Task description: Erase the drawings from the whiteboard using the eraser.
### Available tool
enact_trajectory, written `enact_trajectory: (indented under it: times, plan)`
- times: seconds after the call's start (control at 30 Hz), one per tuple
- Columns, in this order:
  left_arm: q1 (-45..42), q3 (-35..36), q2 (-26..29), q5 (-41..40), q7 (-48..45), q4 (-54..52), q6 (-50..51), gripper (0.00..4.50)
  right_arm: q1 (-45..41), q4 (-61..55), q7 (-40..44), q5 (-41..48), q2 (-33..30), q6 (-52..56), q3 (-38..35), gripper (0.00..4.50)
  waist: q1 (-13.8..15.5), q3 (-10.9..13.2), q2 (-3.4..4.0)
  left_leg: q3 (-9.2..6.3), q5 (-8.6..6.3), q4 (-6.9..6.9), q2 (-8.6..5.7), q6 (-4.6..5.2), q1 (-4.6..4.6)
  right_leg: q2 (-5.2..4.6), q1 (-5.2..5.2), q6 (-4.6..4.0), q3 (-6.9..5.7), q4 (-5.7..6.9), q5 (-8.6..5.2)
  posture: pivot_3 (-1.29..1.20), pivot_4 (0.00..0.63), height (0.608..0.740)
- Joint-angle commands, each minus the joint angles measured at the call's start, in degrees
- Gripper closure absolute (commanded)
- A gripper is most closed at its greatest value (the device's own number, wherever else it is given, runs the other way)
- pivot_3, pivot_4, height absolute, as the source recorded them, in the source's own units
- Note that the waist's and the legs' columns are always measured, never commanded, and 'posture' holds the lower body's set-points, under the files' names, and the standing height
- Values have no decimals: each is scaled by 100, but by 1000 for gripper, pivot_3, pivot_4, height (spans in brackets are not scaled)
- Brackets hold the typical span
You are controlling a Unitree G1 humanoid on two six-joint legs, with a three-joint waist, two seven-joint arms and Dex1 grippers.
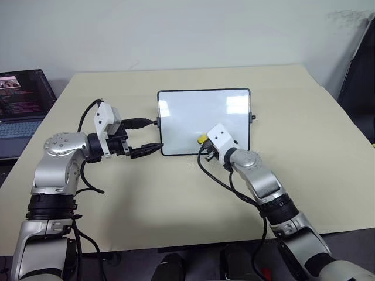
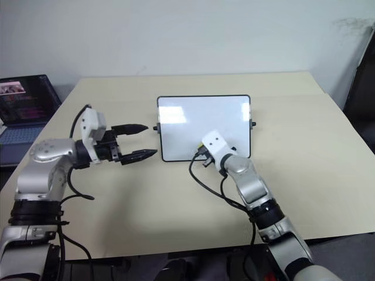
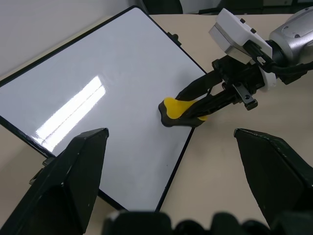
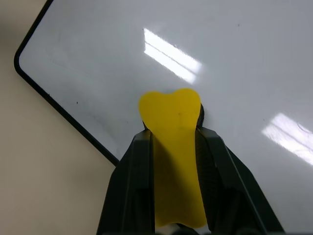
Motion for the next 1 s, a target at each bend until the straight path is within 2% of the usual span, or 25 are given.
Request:
enact_trajectory:
  times: [0.03,0.27,0.63,1.0]
  plan:
    - [-108,187,152,-27,-3,-51,-93,0,-206,85,-73,-30,196,-168,-3,3541,-2,0,0,0,0,0,0,0,0,0,-1,0,0,0,0,0,150,740]
    - [-74,209,178,-38,20,-77,-90,0,-7,13,92,-158,180,-194,219,3541,3,0,0,-2,-1,-6,-3,0,-8,-1,-11,0,0,0,0,0,150,740]
    - [-164,170,181,-2,-21,44,-149,0,499,-185,307,-330,-884,-54,-3,3541,141,-1,-2,-3,0,-17,-12,0,-7,-1,0,1,-13,-13,-1,0,150,740]
    - [-330,69,128,32,-111,243,-226,0,707,-576,272,-239,-1255,127,-257,3541,208,-2,-5,-3,0,-10,-15,0,-7,-1,14,5,-19,-25,1,0,150,740]
